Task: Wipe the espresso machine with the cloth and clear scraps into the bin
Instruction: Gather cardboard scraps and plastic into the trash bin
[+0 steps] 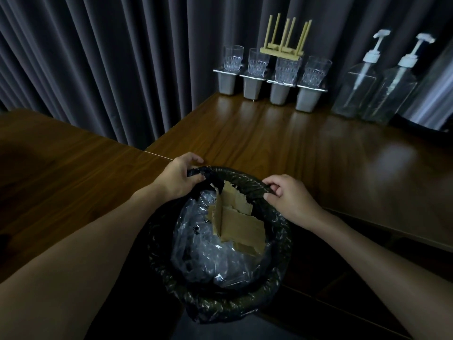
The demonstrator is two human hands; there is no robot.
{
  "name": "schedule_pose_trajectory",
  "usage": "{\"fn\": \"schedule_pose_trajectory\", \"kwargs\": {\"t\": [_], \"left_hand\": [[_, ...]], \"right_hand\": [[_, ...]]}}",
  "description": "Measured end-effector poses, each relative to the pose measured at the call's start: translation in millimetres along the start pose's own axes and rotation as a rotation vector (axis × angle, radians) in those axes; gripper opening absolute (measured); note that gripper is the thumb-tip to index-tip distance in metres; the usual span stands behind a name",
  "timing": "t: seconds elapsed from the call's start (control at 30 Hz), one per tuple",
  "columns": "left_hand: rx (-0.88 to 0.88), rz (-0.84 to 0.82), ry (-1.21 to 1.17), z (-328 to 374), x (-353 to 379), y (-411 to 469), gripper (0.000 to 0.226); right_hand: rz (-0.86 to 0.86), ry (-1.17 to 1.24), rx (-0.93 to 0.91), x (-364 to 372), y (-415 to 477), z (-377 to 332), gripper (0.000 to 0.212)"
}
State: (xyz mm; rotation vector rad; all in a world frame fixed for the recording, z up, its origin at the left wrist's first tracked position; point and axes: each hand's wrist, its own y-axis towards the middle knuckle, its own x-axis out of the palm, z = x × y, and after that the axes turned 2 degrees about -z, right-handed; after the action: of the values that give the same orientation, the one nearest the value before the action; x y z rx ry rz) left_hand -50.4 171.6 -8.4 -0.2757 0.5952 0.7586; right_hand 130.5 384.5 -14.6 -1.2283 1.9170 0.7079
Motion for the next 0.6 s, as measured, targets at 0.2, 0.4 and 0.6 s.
{"fn": "schedule_pose_trajectory", "kwargs": {"t": [0.2, 0.4, 0.6], "left_hand": [[0.088, 0.094, 0.07, -0.7, 11.9, -13.2, 0.017], [0.006, 0.271, -0.069, -14.4, 45.1, -38.9, 0.011], [-0.074, 0.391, -0.152, -15.6, 86.5, -67.0, 0.007]], "right_hand": [[-0.016, 0.005, 0.079, -8.4, -12.9, 1.0, 0.038], [-0.09, -0.059, 0.221, -17.1, -44.8, 16.2, 0.019], [-0.112, 0.069, 0.231, -14.3, -79.5, 46.5, 0.037]]}}
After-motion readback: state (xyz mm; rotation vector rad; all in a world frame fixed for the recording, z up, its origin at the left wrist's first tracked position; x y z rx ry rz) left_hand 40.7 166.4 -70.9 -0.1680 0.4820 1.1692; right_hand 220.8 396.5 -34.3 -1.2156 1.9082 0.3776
